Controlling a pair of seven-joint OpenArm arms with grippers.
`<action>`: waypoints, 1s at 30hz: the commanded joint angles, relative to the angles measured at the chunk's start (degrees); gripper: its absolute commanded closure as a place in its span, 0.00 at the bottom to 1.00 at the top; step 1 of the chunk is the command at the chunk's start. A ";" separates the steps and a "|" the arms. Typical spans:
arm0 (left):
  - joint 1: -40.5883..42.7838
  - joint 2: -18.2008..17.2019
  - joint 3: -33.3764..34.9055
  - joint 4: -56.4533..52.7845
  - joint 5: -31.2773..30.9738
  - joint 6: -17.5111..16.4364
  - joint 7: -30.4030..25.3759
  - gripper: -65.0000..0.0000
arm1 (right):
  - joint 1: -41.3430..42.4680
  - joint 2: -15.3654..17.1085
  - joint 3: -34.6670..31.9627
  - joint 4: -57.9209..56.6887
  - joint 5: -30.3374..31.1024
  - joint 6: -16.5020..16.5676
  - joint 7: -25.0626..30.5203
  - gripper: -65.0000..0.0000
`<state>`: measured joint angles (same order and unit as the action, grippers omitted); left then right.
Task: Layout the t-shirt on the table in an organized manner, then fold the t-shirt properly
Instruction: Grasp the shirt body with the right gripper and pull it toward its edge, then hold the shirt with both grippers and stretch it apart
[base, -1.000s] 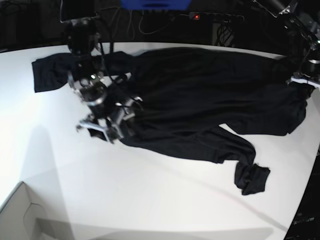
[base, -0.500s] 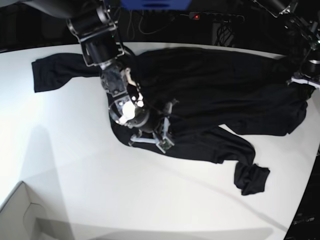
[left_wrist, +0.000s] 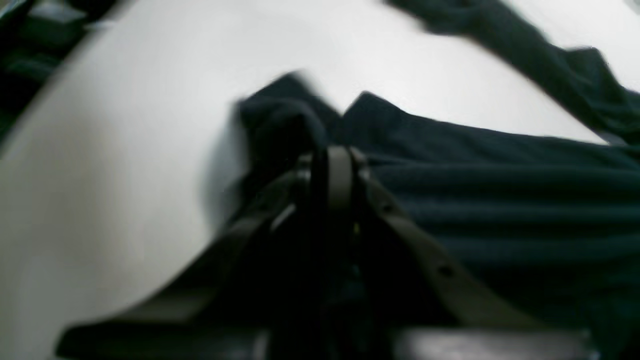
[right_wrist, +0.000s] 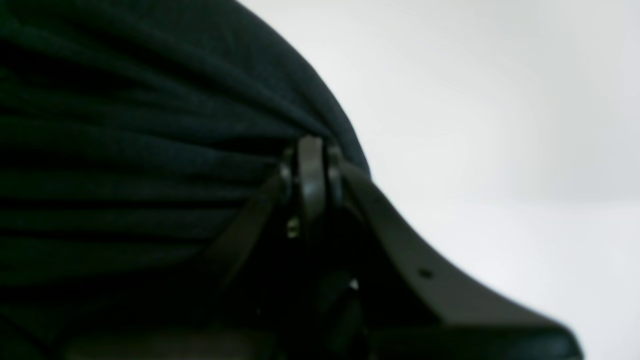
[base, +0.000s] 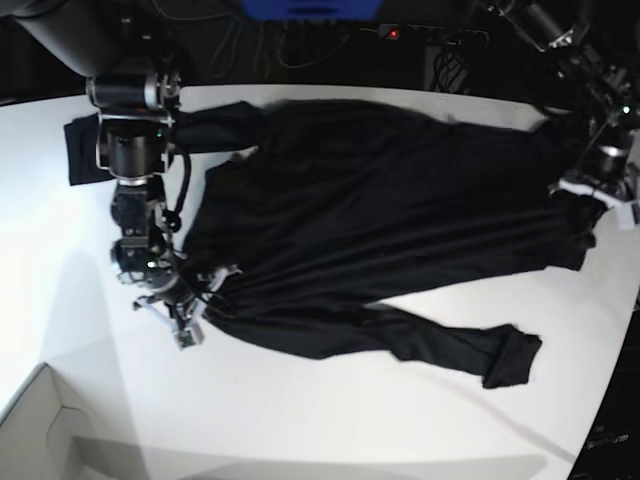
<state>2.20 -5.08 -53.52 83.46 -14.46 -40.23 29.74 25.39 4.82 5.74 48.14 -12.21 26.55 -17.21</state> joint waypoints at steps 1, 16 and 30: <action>-1.01 -1.29 1.25 1.33 -0.71 0.23 -1.65 1.00 | 0.94 1.11 0.02 0.43 -1.46 -1.09 -1.56 1.00; -5.14 -1.20 11.27 0.80 -0.79 0.23 -1.56 0.79 | 0.94 6.13 4.68 0.17 -1.20 -12.35 -1.56 1.00; 7.78 -1.47 7.06 3.35 -7.30 0.23 -1.91 0.79 | 0.42 5.77 5.03 0.26 -1.20 -12.26 -1.64 1.00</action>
<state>10.31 -5.52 -45.95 85.56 -20.80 -40.12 29.56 24.82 10.28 10.76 47.70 -13.28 14.63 -18.37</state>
